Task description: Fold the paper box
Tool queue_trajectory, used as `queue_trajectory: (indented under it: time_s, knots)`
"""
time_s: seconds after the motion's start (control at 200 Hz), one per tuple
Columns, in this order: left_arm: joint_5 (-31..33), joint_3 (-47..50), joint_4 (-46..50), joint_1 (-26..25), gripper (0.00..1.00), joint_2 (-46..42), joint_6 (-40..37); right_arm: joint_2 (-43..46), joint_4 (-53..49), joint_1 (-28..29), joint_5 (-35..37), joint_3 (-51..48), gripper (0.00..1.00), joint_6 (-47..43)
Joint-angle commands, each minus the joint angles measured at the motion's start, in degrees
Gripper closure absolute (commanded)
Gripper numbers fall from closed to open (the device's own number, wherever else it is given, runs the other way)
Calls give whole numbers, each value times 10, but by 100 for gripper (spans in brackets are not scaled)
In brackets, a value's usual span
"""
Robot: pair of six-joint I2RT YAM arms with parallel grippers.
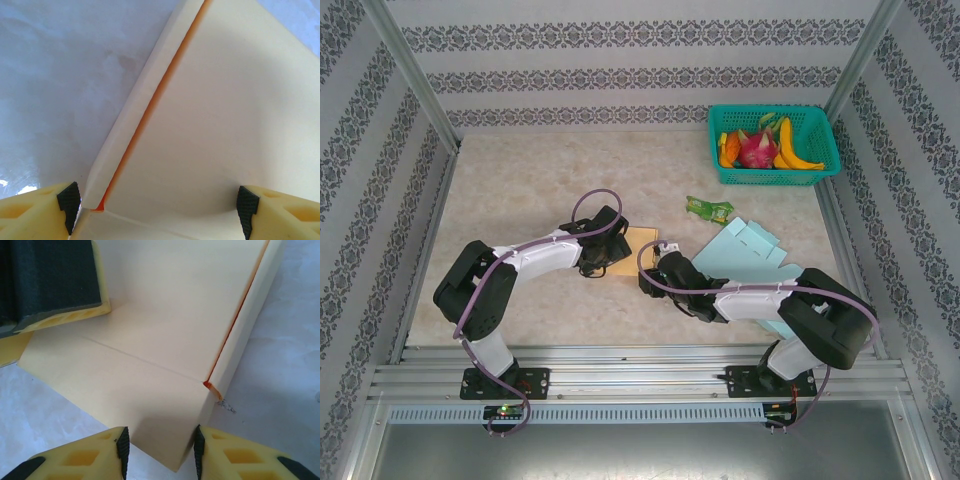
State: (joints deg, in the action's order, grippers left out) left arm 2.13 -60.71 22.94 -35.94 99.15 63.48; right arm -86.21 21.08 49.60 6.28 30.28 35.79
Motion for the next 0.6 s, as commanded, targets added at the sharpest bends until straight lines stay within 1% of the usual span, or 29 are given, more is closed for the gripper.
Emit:
queue_trajectory:
  time_s: [0.0,0.075,0.41,0.44,0.595]
  knots:
    - [-2,16,15,-2,17,16,10,-11,46,9,-12,14,61,-18]
    - [-2,16,14,-3,17,18,10,-15,51,9,-1,11,63,-25]
    - [-3,19,9,-3,17,31,9,-49,80,8,30,6,64,-54]
    - [-3,20,7,-3,17,33,8,-53,86,8,30,5,66,-57]
    - [-2,23,2,-3,17,39,7,-72,115,7,37,-1,67,-67]
